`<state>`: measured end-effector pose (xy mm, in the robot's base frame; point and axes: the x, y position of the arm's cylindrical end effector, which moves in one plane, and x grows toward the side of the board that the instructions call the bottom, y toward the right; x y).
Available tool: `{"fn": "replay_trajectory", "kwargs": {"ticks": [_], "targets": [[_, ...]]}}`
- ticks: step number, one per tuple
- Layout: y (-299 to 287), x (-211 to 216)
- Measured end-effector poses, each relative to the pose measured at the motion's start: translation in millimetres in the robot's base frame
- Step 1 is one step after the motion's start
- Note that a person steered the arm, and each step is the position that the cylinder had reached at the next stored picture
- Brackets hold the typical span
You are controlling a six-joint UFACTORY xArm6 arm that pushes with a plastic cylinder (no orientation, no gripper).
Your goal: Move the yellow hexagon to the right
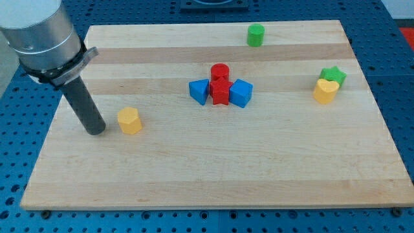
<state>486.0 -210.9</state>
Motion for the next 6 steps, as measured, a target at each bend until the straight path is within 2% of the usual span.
{"fn": "replay_trajectory", "kwargs": {"ticks": [6], "targets": [[129.4,-20.2]]}}
